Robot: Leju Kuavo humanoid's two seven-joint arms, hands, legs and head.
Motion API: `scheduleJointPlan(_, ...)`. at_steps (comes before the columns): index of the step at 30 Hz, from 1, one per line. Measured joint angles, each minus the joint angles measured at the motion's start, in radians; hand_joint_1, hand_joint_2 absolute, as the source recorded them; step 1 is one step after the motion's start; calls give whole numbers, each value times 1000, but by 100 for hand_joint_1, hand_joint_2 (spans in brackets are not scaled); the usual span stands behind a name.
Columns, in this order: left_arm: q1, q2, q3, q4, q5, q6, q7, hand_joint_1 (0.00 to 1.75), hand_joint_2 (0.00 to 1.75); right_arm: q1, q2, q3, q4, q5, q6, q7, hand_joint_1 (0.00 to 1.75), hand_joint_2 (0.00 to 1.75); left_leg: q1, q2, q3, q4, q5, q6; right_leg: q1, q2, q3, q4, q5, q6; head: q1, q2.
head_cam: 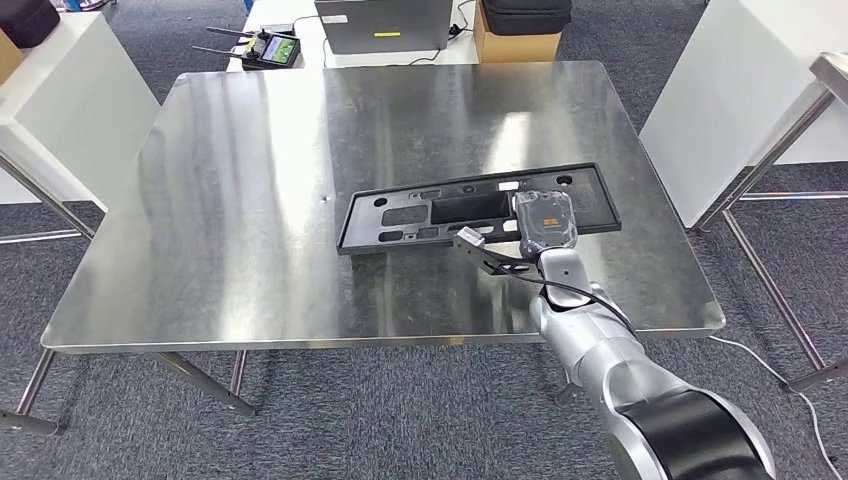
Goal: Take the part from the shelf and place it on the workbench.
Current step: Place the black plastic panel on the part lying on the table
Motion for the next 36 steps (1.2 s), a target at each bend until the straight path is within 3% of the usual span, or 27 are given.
scheduleJointPlan(1, 1, 0, 0, 0, 3, -11, -7, 0, 175, 1, 1, 2, 5, 8, 2, 5, 175, 175, 2, 1, -10, -4, 20, -1, 0, 1, 5, 0, -4, 0, 0, 0)
scheduleJointPlan(2, 1, 0, 2, -1, 8, -26, -14, 0, 175, 1, 1, 4, 9, 15, 4, 9, 175, 175, 4, 2, 0, -46, 56, -1, 0, 2, 10, 0, -8, 2, 0, 0)
scheduleJointPlan(4, 0, 1, 9, -3, 21, -48, -19, 0, 175, 1, 4, 5, 14, 28, 3, 14, 175, 175, 5, 4, 54, -179, 135, 4, 0, 5, 22, 0, -18, 9, 0, 0)
scheduleJointPlan(5, -1, 1, 15, -4, 31, -62, -17, 0, 175, 0, 6, 5, 16, 34, 1, 16, 175, 175, 3, 4, 80, -233, 154, 8, 2, 6, 25, 0, -21, 13, 0, 0)
scheduleJointPlan(6, -1, 1, 23, -4, 44, -78, -12, 0, 175, 1, 7, 5, 17, 39, -2, 19, 131, 131, 0, 4, 96, -263, 159, 12, 4, 7, 25, -1, -23, 18, 0, 0)
scheduleJointPlan(9, -1, -2, 51, -4, 69, -112, 13, 0, 175, 6, 6, 5, 21, 50, -16, 34, 0, 0, -7, 2, 104, -277, 155, 17, 14, 7, 22, 1, -27, 24, 3, 0)
scheduleJointPlan(10, -1, -4, 57, -3, 69, -105, 19, 0, 175, 8, 5, 5, 23, 51, -22, 38, 0, 0, -10, 1, 104, -277, 155, 17, 16, 6, 22, 1, -28, 24, 3, 0)
scheduleJointPlan(14, -4, -6, 73, -3, 65, -71, 36, 0, 0, 19, 1, 1, 25, 53, -51, 41, 0, 0, -24, -2, 104, -277, 153, 30, 11, 3, 23, -5, -26, 27, 3, 0)
scheduleJointPlan(21, -9, -12, 75, -2, 42, -128, 103, 0, 0, 33, -1, -53, 25, 21, -65, -18, 0, 0, -27, -1, 103, -277, 154, 41, 9, 3, 26, -12, -21, 36, 3, 0)
scheduleJointPlan(25, -11, -15, 75, 0, 37, -125, 115, 0, 0, 37, 7, -94, 26, -42, -7, -67, 0, 175, -28, -1, 103, -277, 155, 43, 8, 3, 26, -12, -19, 39, 3, 0)
scheduleJointPlan(36, -12, -15, 75, 3, 43, -120, 128, 0, 0, 38, 26, -194, 27, -129, 66, -122, 0, 175, -26, -1, 103, -277, 156, 44, 8, 3, 25, -12, -18, 40, 3, 0)
